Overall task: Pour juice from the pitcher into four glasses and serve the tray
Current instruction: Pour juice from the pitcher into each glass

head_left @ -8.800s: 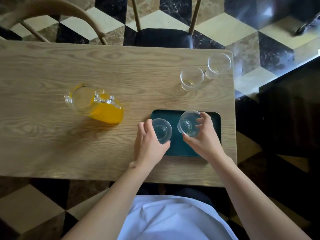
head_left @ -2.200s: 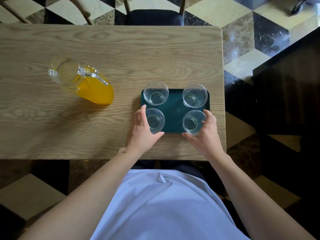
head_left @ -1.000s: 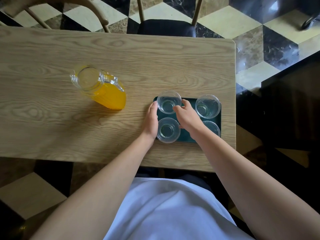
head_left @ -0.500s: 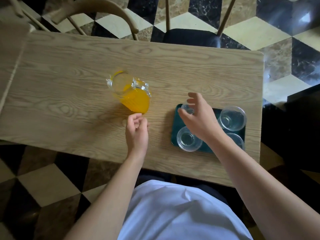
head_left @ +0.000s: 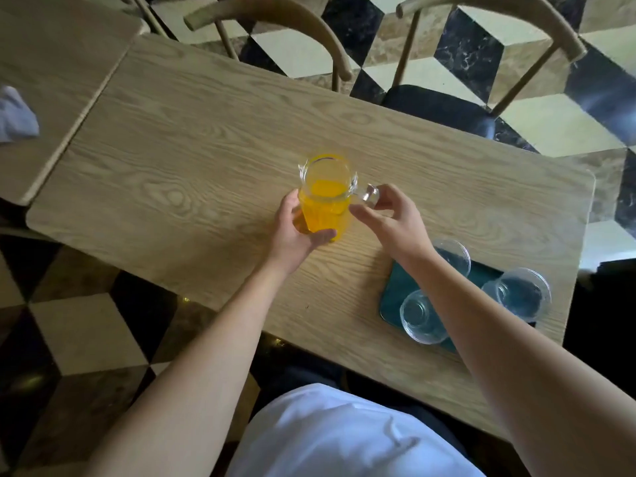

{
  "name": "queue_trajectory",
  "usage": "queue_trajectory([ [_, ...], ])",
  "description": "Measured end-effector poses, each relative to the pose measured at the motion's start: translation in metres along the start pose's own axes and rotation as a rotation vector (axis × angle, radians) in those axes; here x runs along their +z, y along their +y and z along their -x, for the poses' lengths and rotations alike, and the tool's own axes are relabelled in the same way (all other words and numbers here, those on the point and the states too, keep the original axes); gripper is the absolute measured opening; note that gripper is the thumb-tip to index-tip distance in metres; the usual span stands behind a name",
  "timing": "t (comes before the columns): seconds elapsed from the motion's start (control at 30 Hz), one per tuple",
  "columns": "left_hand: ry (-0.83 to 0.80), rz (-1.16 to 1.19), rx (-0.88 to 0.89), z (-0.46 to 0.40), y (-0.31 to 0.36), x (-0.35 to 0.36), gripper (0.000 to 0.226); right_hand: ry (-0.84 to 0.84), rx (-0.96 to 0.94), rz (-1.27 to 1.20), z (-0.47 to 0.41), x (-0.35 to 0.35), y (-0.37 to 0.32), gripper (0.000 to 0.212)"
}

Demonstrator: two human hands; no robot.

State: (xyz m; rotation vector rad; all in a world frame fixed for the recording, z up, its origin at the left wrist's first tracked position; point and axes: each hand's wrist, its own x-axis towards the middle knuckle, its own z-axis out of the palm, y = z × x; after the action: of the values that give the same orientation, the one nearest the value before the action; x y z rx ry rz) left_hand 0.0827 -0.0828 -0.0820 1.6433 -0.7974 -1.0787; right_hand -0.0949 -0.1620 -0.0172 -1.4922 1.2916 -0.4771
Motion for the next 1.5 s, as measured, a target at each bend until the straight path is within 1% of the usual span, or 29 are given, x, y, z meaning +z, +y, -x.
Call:
queue_trajectory([
  [0.13, -0.01, 0.018, 0.052, -0.001, 0.002, 0.001, 0.078, -0.056, 0.022, -0.038, -0.013, 0.004, -0.013, 0.029],
  [0.2, -0.042, 0.03, 0.06, -0.001, 0.002, 0.0, 0.072, -0.065, 0.026, -0.072, -0.017, 0.01, -0.022, 0.021],
  [0.27, -0.054, 0.035, 0.044, -0.003, 0.002, -0.002, 0.071, -0.07, 0.044, -0.159, -0.018, 0.016, -0.029, 0.014],
  [0.37, -0.09, 0.043, 0.014, -0.006, 0.003, -0.005, 0.072, -0.017, 0.067, -0.255, -0.02, 0.022, -0.037, 0.018],
  [0.47, -0.161, 0.07, 0.0, -0.005, 0.015, -0.011, 0.08, 0.043, 0.064, -0.321, -0.019, 0.018, -0.047, 0.025],
  [0.53, -0.181, 0.073, -0.014, -0.002, 0.03, -0.015, 0.079, 0.065, 0.045, -0.379, -0.014, 0.01, -0.053, 0.027],
  [0.63, -0.216, 0.114, -0.025, 0.01, 0.058, -0.015, 0.065, 0.096, -0.034, -0.459, 0.0, -0.009, -0.063, 0.027],
  [0.67, -0.252, 0.137, -0.031, 0.015, 0.068, -0.012, 0.065, 0.115, -0.061, -0.469, 0.007, -0.017, -0.068, 0.025],
  [0.73, -0.328, 0.182, -0.03, 0.025, 0.087, -0.005, 0.071, 0.178, -0.087, -0.485, 0.022, -0.034, -0.076, 0.025],
  [0.8, -0.427, 0.241, -0.028, 0.035, 0.105, 0.008, 0.078, 0.269, -0.099, -0.489, 0.042, -0.056, -0.082, 0.029],
  [0.93, -0.645, 0.361, -0.084, 0.057, 0.133, 0.043, 0.085, 0.425, -0.084, -0.475, 0.088, -0.098, -0.086, 0.02],
  [1.0, -0.726, 0.377, -0.112, 0.07, 0.141, 0.064, 0.087, 0.489, -0.071, -0.465, 0.113, -0.119, -0.084, 0.025],
  [1.03, -0.758, 0.372, -0.117, 0.077, 0.143, 0.075, 0.087, 0.518, -0.07, -0.472, 0.126, -0.129, -0.08, 0.023],
  [1.1, -0.817, 0.355, -0.116, 0.093, 0.147, 0.099, 0.087, 0.547, -0.081, -0.503, 0.152, -0.151, -0.071, 0.017],
  [1.17, -0.872, 0.331, -0.104, 0.113, 0.15, 0.124, 0.082, 0.55, -0.107, -0.519, 0.177, -0.174, -0.06, 0.024],
  [1.27, -0.924, 0.313, -0.078, 0.143, 0.149, 0.166, 0.079, 0.528, -0.132, -0.529, 0.214, -0.205, -0.038, 0.028],
  [1.37, -0.948, 0.305, -0.06, 0.176, 0.137, 0.207, 0.094, 0.56, -0.116, -0.53, 0.247, -0.23, -0.006, 0.03],
  [1.43, -0.945, 0.308, -0.076, 0.2, 0.122, 0.23, 0.095, 0.565, -0.105, -0.515, 0.268, -0.242, 0.015, 0.028],
  [1.5, -0.905, 0.332, -0.107, 0.224, 0.104, 0.249, 0.092, 0.555, -0.098, -0.502, 0.285, -0.254, 0.036, 0.028],
])
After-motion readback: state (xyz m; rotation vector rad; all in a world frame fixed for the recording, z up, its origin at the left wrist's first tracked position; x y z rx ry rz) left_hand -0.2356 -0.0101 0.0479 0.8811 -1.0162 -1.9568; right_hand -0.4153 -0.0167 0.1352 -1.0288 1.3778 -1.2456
